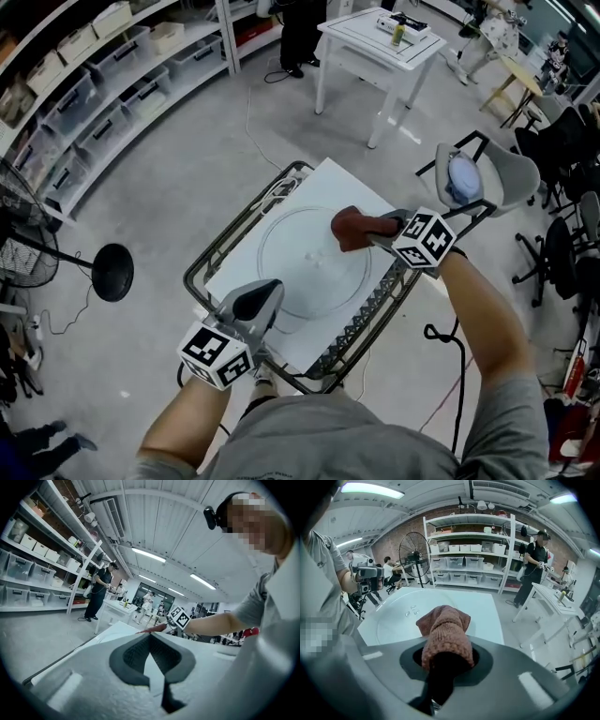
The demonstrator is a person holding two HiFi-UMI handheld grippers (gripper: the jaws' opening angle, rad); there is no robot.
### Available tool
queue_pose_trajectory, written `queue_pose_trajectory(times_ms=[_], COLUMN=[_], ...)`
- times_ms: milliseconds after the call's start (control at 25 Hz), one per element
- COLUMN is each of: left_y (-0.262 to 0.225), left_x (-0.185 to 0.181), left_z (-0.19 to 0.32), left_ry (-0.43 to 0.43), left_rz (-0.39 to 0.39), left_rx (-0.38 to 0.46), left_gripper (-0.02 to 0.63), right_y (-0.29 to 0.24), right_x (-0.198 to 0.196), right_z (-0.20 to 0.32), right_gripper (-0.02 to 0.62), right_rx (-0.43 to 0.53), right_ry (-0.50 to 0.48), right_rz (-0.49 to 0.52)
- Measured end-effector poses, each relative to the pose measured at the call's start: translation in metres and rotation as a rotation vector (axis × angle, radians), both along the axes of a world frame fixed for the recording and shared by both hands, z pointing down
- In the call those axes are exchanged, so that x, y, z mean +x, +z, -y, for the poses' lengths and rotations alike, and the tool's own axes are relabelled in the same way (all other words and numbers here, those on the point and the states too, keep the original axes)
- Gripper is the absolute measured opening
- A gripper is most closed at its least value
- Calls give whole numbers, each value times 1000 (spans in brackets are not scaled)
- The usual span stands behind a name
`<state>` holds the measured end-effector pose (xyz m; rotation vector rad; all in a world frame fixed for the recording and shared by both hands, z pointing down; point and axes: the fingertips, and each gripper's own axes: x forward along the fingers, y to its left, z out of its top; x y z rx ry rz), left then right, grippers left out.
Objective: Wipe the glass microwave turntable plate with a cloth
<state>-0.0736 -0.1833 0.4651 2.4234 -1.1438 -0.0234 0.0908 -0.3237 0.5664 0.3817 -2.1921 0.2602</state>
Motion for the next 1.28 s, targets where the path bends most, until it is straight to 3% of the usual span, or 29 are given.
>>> queue_pose_trajectory(times_ms=[160,280,640,880,1080,1280], left_y=[1,1,-1,0,1,4], left_x=[5,0,-50,-87,-96,-89], left_z=[1,-2,-17,-32,-36,-39], left_ry=[7,-3,-91,-144,-146,-116], left_rz=[-1,-6,-10,-8,-14,-16], left_rx=[5,10,17,2,-4,-2], left_gripper=[3,3,3,3,3,3], right_y=[-1,-16,-51,-28,-10,-4], right_x=[12,-2,-144,-209,-214,-190], right_z=[2,-1,-42,-67,-69,-67], right_gripper=[69,69,69,69,69,69], right_rx=[5,11,7,-19,-26,-26], right_ry=[15,6,-210,-304,-311,-262], right_rz=[-8,39,164,133,84,68])
